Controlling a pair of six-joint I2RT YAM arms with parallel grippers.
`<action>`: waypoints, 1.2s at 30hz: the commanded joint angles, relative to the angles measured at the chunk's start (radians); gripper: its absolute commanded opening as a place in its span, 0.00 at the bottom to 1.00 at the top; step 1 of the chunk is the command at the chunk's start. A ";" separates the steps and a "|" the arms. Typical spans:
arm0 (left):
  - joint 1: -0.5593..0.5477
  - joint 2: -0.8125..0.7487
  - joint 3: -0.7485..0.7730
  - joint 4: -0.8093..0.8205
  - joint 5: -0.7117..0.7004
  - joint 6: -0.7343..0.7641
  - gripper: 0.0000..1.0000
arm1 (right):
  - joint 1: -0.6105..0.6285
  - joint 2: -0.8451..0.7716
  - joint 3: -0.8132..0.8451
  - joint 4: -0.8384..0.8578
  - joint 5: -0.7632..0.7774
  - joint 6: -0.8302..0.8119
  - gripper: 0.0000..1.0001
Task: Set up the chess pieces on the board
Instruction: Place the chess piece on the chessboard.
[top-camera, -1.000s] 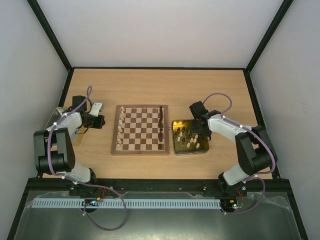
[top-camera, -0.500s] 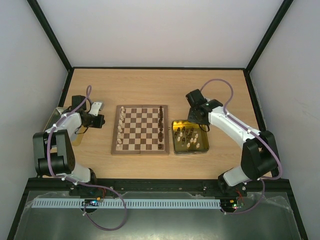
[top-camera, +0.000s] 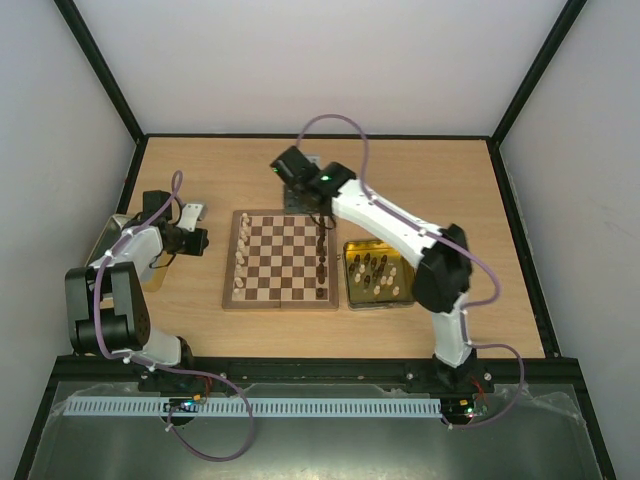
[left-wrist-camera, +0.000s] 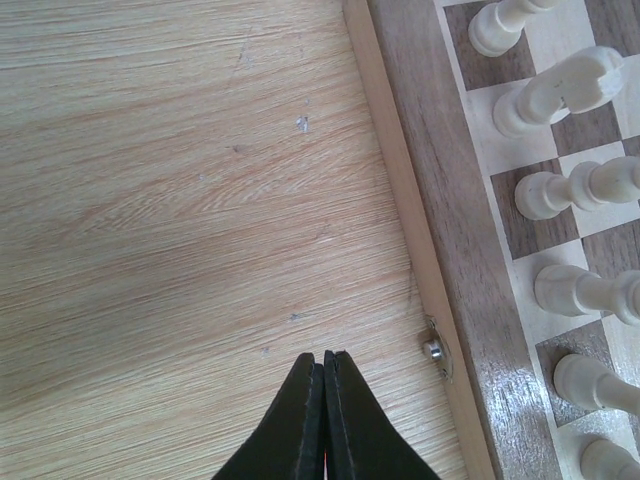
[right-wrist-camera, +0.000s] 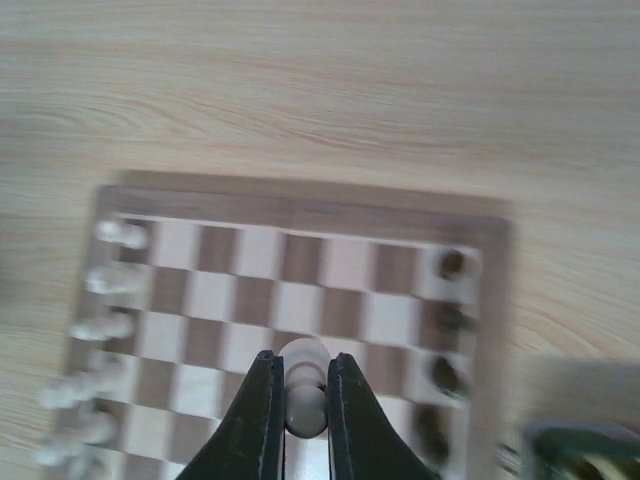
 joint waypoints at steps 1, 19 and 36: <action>0.006 -0.022 -0.018 0.014 -0.020 -0.007 0.03 | 0.069 0.202 0.262 -0.096 -0.022 -0.013 0.02; 0.016 -0.018 -0.034 0.030 -0.030 -0.014 0.03 | 0.116 0.512 0.500 -0.028 -0.088 -0.015 0.02; 0.016 -0.007 -0.036 0.029 -0.041 -0.017 0.03 | 0.094 0.604 0.550 0.061 -0.117 -0.016 0.02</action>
